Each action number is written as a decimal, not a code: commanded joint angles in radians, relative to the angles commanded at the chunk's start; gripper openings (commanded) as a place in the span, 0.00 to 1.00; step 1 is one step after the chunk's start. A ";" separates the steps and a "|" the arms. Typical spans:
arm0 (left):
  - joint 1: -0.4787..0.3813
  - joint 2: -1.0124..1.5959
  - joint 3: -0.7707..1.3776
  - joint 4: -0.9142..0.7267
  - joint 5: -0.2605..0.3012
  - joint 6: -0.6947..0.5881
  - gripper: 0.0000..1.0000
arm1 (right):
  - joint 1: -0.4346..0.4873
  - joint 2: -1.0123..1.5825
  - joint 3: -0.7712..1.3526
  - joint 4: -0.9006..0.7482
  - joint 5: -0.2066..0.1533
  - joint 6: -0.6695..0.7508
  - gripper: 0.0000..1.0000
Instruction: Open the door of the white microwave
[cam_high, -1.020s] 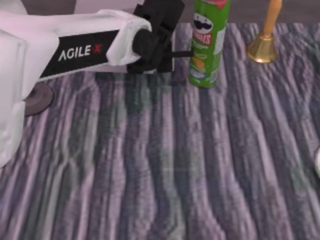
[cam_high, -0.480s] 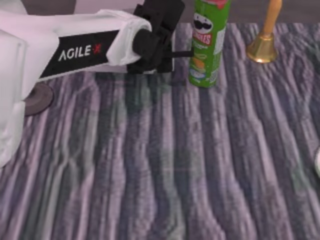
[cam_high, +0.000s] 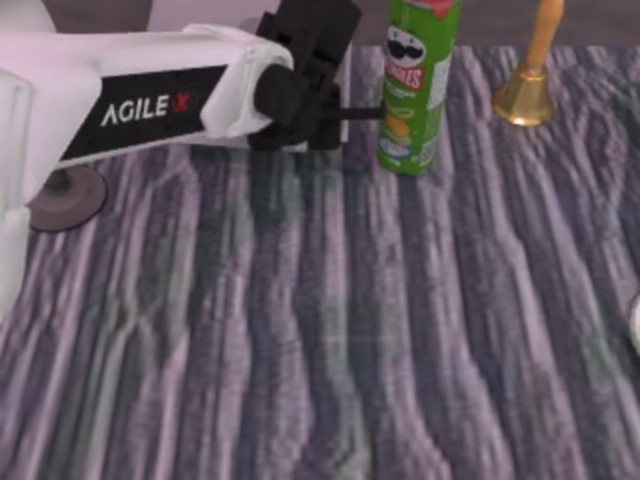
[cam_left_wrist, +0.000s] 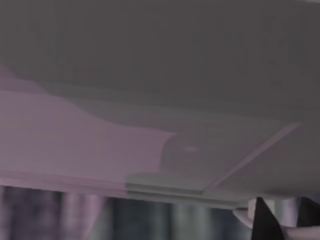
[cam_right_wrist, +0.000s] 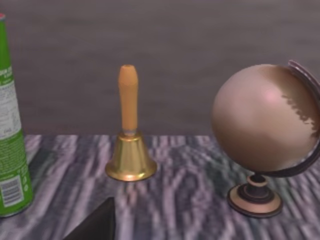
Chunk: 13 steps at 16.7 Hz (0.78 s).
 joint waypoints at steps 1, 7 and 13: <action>0.001 -0.006 -0.013 0.005 0.005 0.010 0.00 | 0.000 0.000 0.000 0.000 0.000 0.000 1.00; 0.003 -0.008 -0.021 0.007 0.007 0.015 0.00 | 0.000 0.000 0.000 0.000 0.000 0.000 1.00; 0.003 -0.008 -0.021 0.007 0.007 0.015 0.00 | 0.000 0.000 0.000 0.000 0.000 0.000 1.00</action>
